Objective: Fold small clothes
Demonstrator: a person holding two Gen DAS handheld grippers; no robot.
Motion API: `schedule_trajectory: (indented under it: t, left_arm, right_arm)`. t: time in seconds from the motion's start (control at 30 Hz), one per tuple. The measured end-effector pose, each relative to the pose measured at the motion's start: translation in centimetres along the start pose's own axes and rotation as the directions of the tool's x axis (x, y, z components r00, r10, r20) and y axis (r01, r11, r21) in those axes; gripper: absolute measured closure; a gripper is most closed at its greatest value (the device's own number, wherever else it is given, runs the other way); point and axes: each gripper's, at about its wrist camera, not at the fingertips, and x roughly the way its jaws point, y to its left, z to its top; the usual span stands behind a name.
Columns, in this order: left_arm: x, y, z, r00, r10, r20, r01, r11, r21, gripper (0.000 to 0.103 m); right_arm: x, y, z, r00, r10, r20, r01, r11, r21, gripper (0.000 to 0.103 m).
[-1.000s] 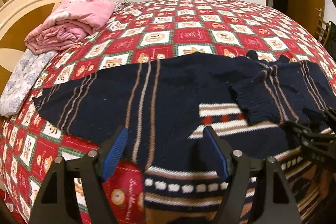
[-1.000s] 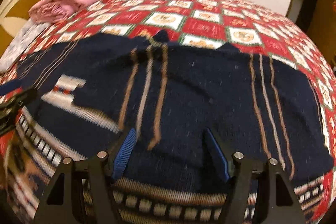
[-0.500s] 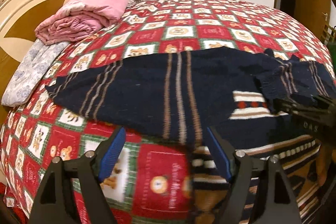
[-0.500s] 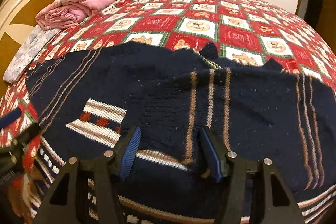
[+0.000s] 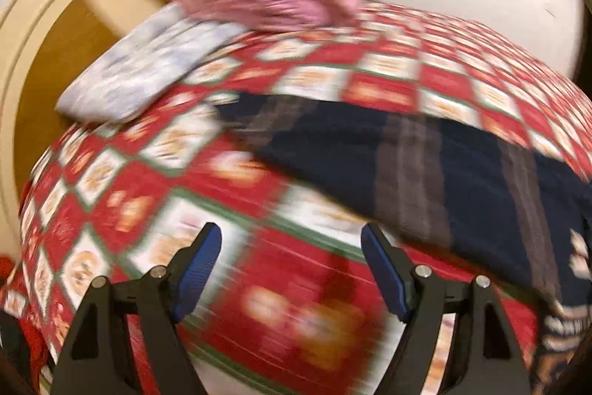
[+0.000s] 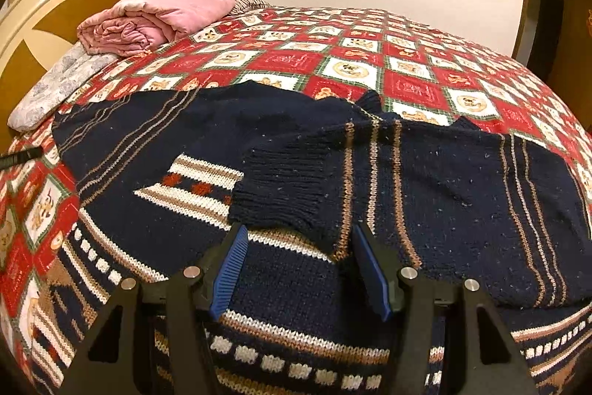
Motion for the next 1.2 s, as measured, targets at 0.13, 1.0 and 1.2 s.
schedule_trajectory:
  t: [0.13,1.0,1.2]
  left_arm:
    - [3.0,5.3,2.1,0.999,0.047,-0.018,-0.049,0.986,-0.158,0.023]
    - [10.4,7.4,8.8,0.99,-0.142,0.011,0.136,0.924,-0.358,0.095]
    - [5.7,5.5,9.1,0.966,-0.224,0.129,0.254,0.912,-0.321,0.095]
  right_arm:
    - [0.1,0.7,0.0,0.999,-0.035,-0.001,0.035,0.999,-0.03,0.042]
    - [0.0,0.8,-0.2,0.999,-0.051,0.007,0.051,0.998,-0.036,0.042]
    - [0.0,0.8,-0.2,0.999,-0.043,0.008,0.043,0.999,-0.028,0.042]
